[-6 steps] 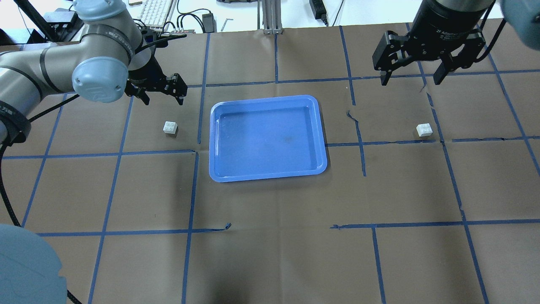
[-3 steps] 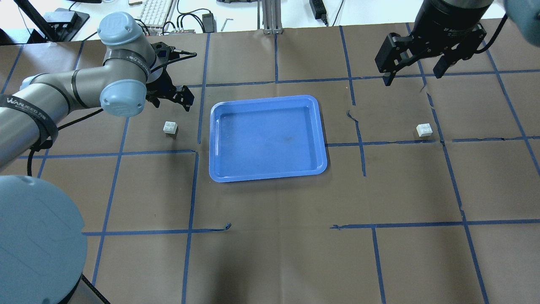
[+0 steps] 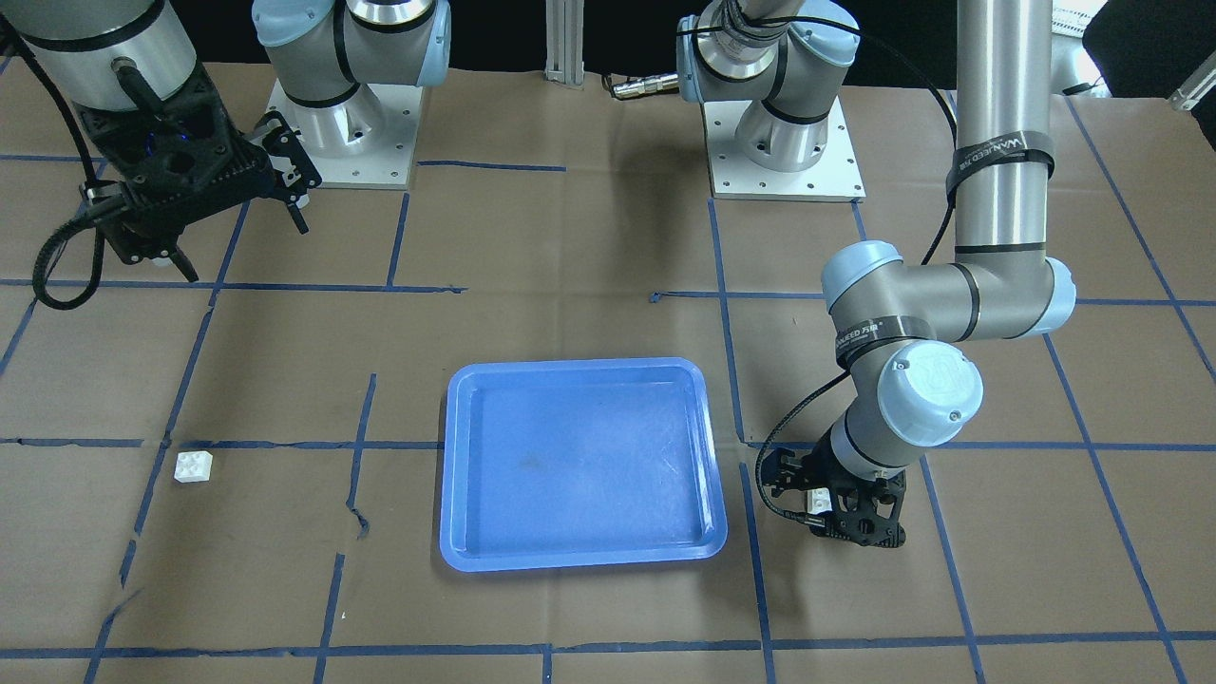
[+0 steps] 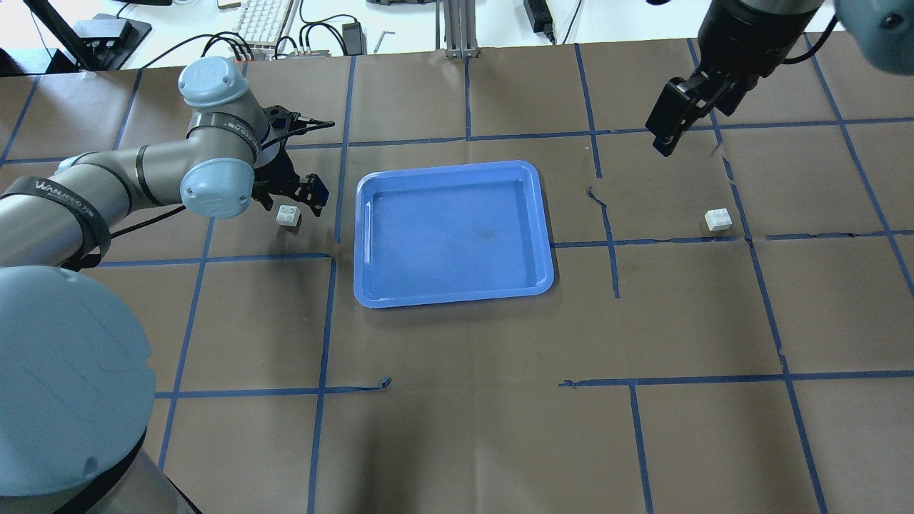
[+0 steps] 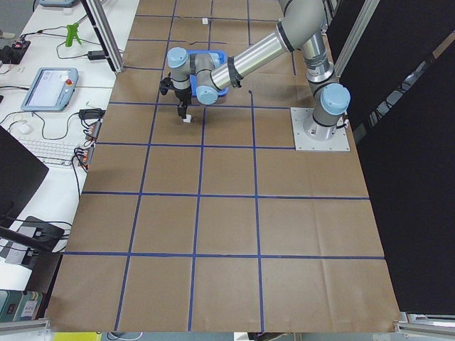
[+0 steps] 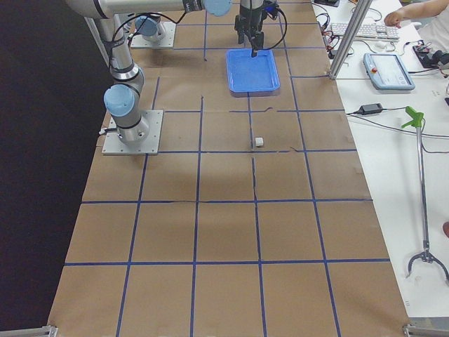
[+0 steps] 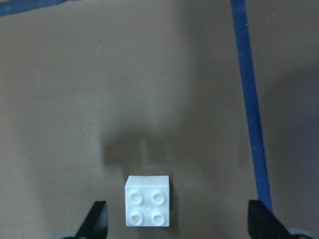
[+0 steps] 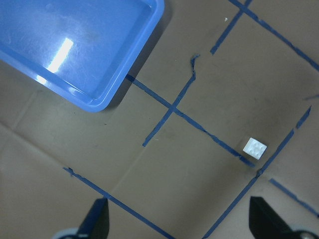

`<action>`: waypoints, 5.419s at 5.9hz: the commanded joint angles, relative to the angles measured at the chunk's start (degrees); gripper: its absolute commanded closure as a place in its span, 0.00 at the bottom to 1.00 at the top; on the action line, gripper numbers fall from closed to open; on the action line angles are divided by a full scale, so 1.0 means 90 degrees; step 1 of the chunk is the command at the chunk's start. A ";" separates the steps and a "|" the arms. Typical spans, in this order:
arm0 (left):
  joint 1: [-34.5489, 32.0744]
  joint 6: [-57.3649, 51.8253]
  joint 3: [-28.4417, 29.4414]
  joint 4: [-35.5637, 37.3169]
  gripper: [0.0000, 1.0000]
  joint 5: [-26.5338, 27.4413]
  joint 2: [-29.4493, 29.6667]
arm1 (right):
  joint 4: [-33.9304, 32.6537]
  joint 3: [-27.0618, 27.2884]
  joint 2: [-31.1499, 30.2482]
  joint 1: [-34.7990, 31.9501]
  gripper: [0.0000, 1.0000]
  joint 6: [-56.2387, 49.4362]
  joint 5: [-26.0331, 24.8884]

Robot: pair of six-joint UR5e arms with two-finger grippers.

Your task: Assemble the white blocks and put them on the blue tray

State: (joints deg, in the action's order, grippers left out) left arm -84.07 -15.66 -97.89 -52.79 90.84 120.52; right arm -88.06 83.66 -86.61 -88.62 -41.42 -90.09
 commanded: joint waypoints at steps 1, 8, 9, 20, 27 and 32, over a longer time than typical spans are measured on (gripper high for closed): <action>0.0005 -0.0018 -0.0012 0.0007 0.08 0.0014 0.0104 | -0.0477 -0.0076 0.0267 0.0033 0.00 -0.2379 -0.0009; -0.0149 -0.0405 0.0095 -0.0062 0.79 0.0014 -0.0138 | -0.0479 -0.0448 0.1565 0.1503 0.00 -0.7620 0.1416; -0.0596 -0.0679 0.0115 -0.0255 0.79 -0.0005 -0.0401 | -0.0470 -0.0322 0.1741 0.2010 0.00 -0.8108 0.1639; -0.2700 -0.5994 0.0007 0.0445 0.76 -0.0045 0.0095 | -0.2442 0.1750 0.2815 0.3529 0.00 -1.0252 0.2647; -0.2564 -0.5645 0.0328 -0.1255 0.02 -0.0035 -0.1502 | -0.2462 0.1750 0.3041 0.3421 0.21 -1.0134 0.3038; -0.1306 -0.2950 0.0652 -0.3362 0.02 0.0043 -0.3078 | -0.2774 0.1711 0.2886 0.3402 0.75 -1.0125 0.2989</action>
State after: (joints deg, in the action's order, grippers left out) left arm -97.94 -50.98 -91.92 -82.70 91.18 94.15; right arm -112.50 99.17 -59.94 -57.90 -132.65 -63.20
